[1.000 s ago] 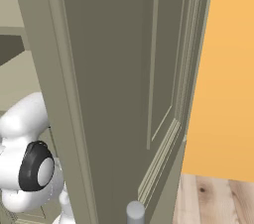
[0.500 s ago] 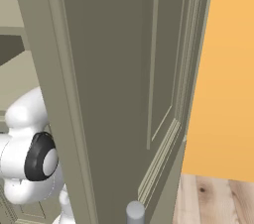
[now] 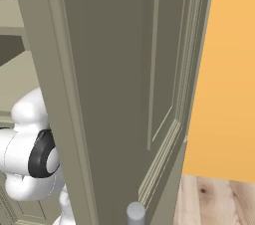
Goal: Move the syrup bottle and condiment bottle from the cabinet to the dining counter.
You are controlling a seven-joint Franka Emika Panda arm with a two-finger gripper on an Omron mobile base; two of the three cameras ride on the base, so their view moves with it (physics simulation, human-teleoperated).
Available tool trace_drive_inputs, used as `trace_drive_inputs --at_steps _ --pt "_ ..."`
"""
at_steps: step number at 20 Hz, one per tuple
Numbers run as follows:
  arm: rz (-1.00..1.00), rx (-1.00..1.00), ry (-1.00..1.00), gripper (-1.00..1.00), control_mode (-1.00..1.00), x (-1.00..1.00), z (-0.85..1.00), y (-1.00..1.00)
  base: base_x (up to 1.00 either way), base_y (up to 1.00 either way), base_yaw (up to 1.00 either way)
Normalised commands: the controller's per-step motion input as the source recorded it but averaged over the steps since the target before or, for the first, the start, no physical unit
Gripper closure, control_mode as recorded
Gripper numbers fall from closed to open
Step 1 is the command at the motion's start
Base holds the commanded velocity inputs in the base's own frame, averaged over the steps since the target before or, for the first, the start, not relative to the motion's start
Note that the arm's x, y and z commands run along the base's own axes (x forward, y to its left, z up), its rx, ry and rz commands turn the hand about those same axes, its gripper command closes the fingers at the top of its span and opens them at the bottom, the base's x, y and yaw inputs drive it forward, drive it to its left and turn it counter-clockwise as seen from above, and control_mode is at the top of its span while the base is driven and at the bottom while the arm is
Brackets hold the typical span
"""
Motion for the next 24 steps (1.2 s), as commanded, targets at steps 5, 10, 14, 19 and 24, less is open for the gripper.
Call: trace_drive_inputs --at_steps 5,10,14,19,24 --pt "-0.03 0.00 0.00 1.00 -1.00 -0.10 -0.08 -0.01 0.00 0.00 0.00" --pt "-0.01 0.00 0.00 1.00 -1.00 -0.29 0.01 0.00 0.00 0.00 0.00" --pt "0.00 0.00 -0.04 1.00 -1.00 -0.49 0.27 0.00 0.00 0.00 0.00" --pt "0.00 0.00 -0.10 1.00 -1.00 -0.89 0.51 0.00 0.00 0.00 0.00" --pt "0.00 0.00 -0.07 1.00 -1.00 -1.00 0.26 0.08 0.00 0.00 0.00"
